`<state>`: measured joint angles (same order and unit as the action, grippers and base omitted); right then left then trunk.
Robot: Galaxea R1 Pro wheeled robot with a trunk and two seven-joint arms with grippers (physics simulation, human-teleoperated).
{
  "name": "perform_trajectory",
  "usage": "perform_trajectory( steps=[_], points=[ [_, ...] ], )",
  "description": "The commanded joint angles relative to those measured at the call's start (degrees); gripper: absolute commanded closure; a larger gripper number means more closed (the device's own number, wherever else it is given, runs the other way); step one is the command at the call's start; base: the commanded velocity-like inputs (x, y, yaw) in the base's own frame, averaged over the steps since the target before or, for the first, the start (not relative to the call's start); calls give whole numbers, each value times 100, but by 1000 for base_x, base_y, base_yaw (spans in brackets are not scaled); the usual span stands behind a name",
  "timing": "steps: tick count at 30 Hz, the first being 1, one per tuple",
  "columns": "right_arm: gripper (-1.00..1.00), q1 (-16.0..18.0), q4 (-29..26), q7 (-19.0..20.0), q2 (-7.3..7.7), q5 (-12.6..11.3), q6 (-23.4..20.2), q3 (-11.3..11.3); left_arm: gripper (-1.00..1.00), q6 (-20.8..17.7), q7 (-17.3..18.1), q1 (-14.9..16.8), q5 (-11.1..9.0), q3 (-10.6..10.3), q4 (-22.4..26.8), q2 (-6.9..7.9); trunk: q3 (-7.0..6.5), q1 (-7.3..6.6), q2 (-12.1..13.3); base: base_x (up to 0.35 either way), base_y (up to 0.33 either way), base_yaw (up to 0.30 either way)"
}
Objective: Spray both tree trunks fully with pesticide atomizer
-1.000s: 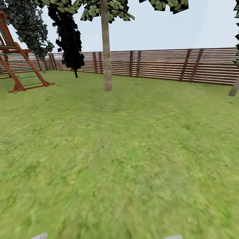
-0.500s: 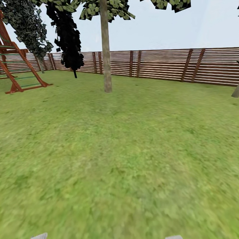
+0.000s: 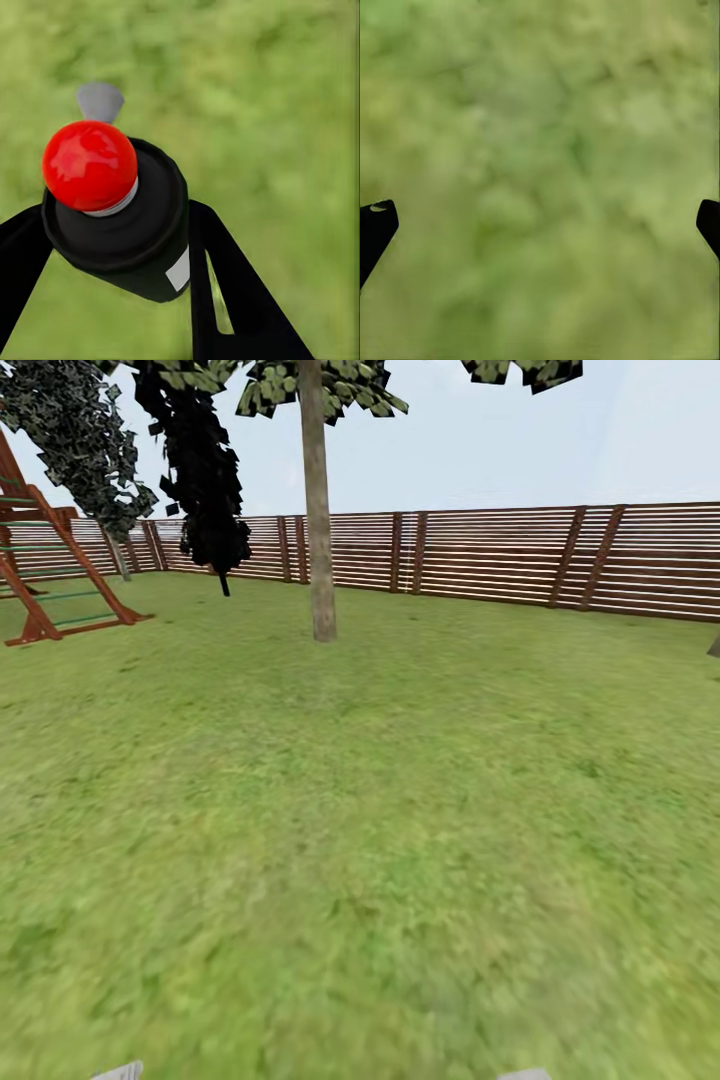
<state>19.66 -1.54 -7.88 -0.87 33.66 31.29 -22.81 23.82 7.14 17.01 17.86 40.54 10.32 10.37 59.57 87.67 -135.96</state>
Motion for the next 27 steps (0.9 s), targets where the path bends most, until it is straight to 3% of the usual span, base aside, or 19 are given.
perform_trajectory(
  steps=[1,27],
  points=[
    [-100,3,4,-45,-1,61,9,-23,100,17,34,4,34,51,-4,0,5,2,-2,338,0,0],
    [-100,3,4,-41,-1,61,9,-23,100,17,34,4,34,51,-4,0,5,2,-2,338,0,0]
  ],
)
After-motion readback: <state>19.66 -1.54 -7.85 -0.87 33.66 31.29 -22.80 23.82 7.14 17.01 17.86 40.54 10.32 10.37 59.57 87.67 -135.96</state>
